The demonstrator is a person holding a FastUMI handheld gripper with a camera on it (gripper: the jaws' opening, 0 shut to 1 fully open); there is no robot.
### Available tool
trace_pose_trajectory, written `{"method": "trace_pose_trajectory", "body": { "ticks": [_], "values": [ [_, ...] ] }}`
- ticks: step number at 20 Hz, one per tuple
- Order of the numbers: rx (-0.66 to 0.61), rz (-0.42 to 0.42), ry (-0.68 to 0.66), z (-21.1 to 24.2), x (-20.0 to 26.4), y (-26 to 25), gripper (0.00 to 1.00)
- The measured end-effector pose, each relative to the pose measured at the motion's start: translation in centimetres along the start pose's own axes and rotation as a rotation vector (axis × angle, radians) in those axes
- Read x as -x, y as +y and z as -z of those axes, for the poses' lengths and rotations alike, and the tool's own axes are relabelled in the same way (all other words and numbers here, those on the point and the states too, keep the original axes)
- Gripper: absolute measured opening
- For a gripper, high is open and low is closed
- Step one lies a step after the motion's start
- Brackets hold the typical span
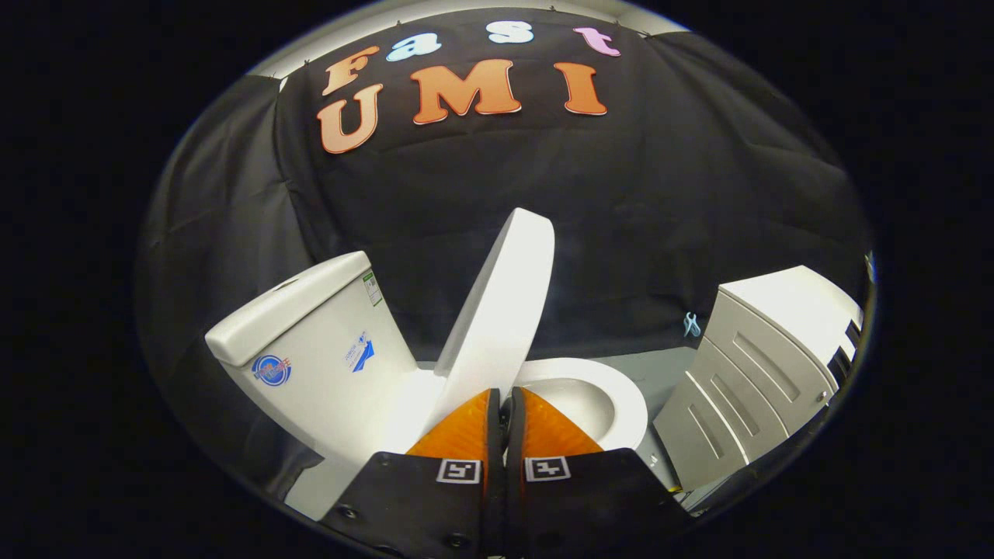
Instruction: Open the toilet lid.
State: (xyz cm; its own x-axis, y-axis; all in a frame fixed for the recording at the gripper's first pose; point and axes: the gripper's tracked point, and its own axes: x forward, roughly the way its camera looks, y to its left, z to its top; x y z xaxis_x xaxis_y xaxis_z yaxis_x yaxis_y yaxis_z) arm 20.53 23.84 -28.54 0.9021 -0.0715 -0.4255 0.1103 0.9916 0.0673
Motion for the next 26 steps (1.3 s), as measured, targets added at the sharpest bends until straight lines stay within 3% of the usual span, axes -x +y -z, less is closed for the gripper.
{"method": "trace_pose_trajectory", "body": {
  "ticks": [5, 15, 26],
  "values": [
    [0.015, 0.030, -0.017, -1.4, 0.7, 3.3, 0.07],
    [0.160, 0.093, -0.103, -3.2, 1.3, 11.5, 0.08],
    [0.294, 0.055, -0.159, -3.2, 0.9, 20.4, 0.07]
  ]
}}
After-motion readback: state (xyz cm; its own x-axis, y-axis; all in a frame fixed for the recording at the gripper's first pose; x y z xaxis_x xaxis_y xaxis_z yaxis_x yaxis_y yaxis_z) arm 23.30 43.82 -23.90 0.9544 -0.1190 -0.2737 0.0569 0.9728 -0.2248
